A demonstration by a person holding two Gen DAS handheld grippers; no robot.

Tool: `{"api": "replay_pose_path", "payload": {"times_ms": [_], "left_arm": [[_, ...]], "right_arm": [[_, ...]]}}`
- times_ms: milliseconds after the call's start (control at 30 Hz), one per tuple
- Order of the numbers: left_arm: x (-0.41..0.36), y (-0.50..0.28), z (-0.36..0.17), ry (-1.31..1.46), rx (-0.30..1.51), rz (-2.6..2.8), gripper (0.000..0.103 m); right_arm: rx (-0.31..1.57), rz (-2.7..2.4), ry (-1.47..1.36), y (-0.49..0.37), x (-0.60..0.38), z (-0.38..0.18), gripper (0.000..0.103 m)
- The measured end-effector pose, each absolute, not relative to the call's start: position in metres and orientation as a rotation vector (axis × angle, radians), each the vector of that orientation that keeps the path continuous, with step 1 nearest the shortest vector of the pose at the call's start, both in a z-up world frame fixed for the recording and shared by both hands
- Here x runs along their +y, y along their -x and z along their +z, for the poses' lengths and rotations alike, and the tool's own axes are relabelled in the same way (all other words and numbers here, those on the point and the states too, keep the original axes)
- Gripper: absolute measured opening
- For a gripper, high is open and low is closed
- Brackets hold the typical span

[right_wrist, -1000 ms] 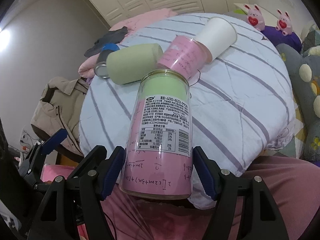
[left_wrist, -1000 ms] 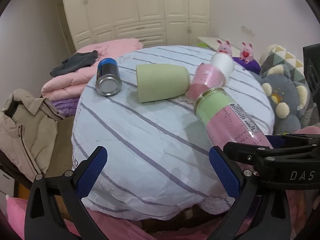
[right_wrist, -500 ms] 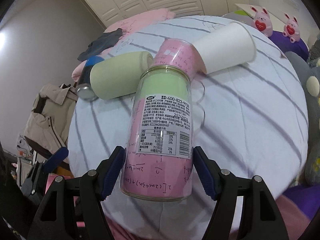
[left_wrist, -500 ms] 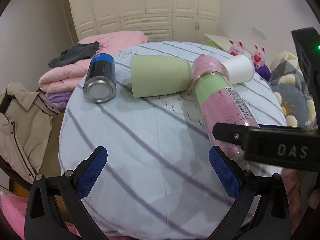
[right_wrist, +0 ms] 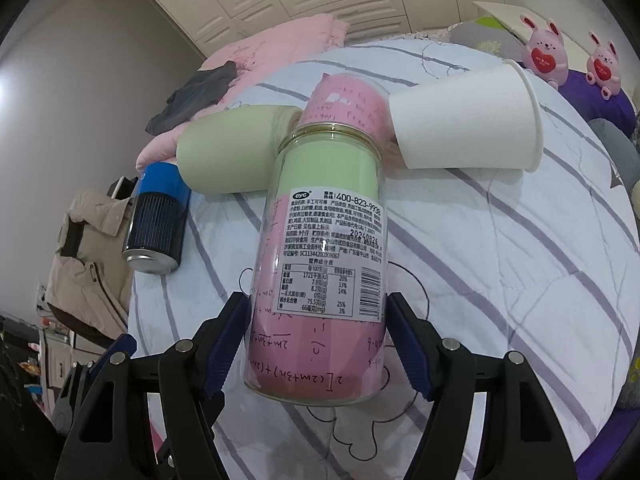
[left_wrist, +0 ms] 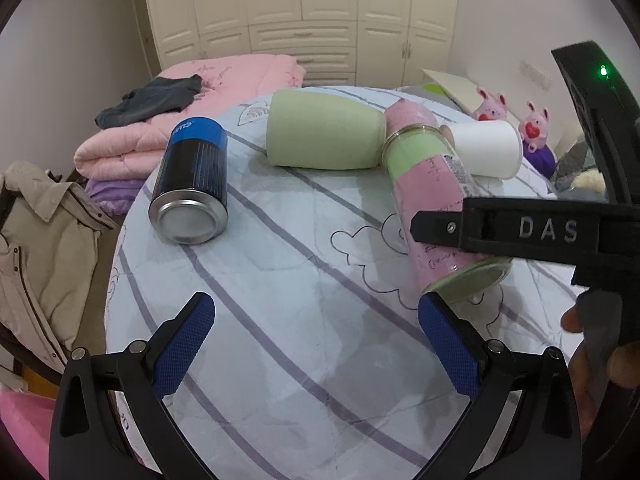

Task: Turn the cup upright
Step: 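Lift the canister with the right tool and rotate it upright, then lower the upright canister onto the table and open the right tool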

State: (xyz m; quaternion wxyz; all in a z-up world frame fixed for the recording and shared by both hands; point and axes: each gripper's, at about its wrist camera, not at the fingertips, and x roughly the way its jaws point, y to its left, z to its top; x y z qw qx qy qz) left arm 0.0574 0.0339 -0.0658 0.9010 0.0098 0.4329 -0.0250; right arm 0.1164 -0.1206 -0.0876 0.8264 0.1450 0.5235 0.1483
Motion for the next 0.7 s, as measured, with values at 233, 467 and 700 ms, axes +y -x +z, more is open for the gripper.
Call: {"api": "replay_pose_path", "payload": {"times_ms": [233,467,700], "left_arm": [[0.024,-0.039,-0.062,-0.06,0.891,-0.068,0.103],[0.03,-0.008,-0.056,-0.089,0.889,-0.069,0.103],[0.028,0.007,-0.049,-0.056,0.889,-0.08,0.103]], "right_arm": [[1.145,0.312,-0.315,-0.096,-0.121,-0.085,0.071],[1.169,0.346,-0.324,-0.071,-0.115,-0.084,0.071],[1.199,0.386,-0.358,-0.063,-0.115,-0.084,0.079]]}}
